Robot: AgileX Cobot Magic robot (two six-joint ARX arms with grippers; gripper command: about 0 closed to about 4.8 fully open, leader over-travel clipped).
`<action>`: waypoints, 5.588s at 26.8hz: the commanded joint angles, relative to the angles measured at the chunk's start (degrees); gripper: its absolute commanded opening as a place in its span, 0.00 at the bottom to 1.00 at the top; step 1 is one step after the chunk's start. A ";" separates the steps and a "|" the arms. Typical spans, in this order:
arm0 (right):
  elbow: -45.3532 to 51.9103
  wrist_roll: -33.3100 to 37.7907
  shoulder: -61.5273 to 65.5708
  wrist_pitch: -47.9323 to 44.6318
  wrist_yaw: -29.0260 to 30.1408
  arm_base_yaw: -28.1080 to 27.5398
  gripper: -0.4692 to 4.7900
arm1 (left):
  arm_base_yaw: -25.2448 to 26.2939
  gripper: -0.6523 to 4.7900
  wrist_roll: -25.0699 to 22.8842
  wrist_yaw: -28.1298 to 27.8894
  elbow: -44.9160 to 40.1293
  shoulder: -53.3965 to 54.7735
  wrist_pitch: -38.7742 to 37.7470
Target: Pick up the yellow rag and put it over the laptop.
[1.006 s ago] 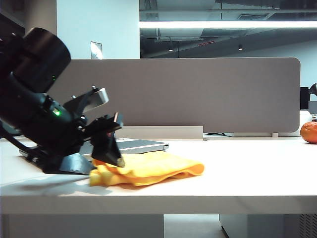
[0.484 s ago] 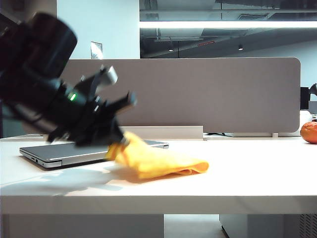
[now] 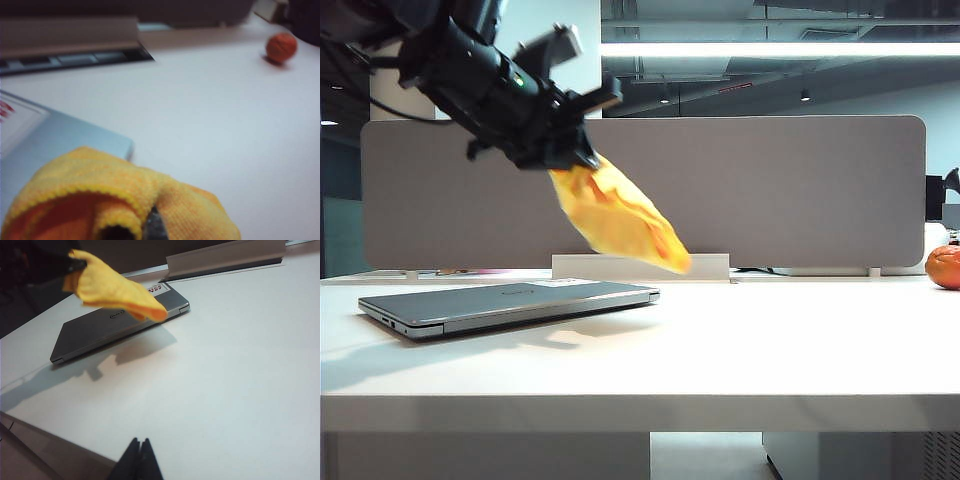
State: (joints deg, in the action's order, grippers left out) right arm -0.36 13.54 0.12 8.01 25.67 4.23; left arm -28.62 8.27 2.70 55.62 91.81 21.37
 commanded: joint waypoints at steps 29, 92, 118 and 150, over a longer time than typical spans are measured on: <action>0.33 0.11 -0.04 -0.94 -0.28 -0.02 0.08 | 18.10 0.77 -6.80 -4.24 9.44 16.06 -12.79; 0.33 -7.96 0.00 1.05 -31.74 -3.17 0.08 | 18.34 0.11 -4.81 -3.76 -24.96 -63.39 -39.17; 0.20 -12.81 -0.02 -0.26 -25.51 -3.08 0.08 | 18.34 0.11 -4.83 -2.23 -25.38 -64.61 -38.84; 0.22 -12.68 -0.07 -6.51 -25.53 -3.15 0.08 | 18.32 0.11 -4.26 -2.43 -32.04 -64.63 -27.39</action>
State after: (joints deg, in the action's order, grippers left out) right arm -0.36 0.82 0.12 2.07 0.08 1.13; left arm -10.28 3.68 0.01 24.64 27.20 -8.38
